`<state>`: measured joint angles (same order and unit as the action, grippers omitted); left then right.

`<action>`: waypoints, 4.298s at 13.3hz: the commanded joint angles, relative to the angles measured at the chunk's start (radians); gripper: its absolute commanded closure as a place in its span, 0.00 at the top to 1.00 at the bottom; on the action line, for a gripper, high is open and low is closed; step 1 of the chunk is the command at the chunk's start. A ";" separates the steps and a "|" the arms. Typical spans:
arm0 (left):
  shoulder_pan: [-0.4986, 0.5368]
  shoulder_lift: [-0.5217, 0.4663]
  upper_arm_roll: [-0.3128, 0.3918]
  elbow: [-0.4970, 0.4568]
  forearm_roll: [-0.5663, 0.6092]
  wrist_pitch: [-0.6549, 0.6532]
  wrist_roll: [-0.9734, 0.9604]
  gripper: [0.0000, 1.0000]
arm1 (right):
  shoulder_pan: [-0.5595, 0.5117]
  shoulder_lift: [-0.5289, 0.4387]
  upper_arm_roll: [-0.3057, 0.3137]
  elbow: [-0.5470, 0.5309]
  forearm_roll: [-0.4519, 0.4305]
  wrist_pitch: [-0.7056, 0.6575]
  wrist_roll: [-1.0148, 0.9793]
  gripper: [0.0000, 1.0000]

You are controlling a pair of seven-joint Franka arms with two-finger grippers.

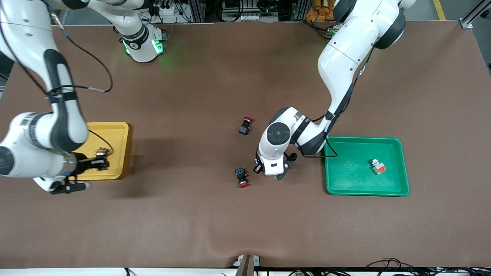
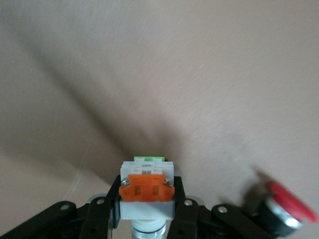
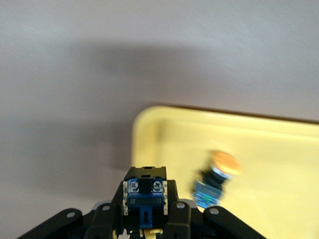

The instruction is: Place green and yellow buttons in trays

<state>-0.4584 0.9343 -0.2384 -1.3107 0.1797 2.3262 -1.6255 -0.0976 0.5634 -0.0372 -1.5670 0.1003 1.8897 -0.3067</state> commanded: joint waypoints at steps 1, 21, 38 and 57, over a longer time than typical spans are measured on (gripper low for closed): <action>0.079 -0.096 -0.007 -0.013 0.006 -0.104 0.108 0.00 | -0.100 -0.007 0.025 -0.027 -0.002 -0.014 -0.127 0.00; 0.512 -0.377 -0.062 -0.420 -0.011 -0.142 0.704 1.00 | 0.070 -0.301 0.025 -0.056 -0.010 -0.237 0.168 1.00; 0.517 -0.705 -0.144 -0.283 -0.055 -0.606 0.906 1.00 | 0.104 -0.600 0.019 -0.016 -0.050 -0.437 0.244 1.00; 0.564 -0.828 -0.113 -0.085 -0.080 -0.852 1.158 1.00 | 0.081 -0.588 0.025 0.054 -0.028 -0.491 0.245 1.00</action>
<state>0.0972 0.1181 -0.3554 -1.4153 0.1207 1.5026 -0.4927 -0.0089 -0.0178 -0.0205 -1.5226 0.0615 1.4133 -0.0788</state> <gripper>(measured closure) 0.000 0.000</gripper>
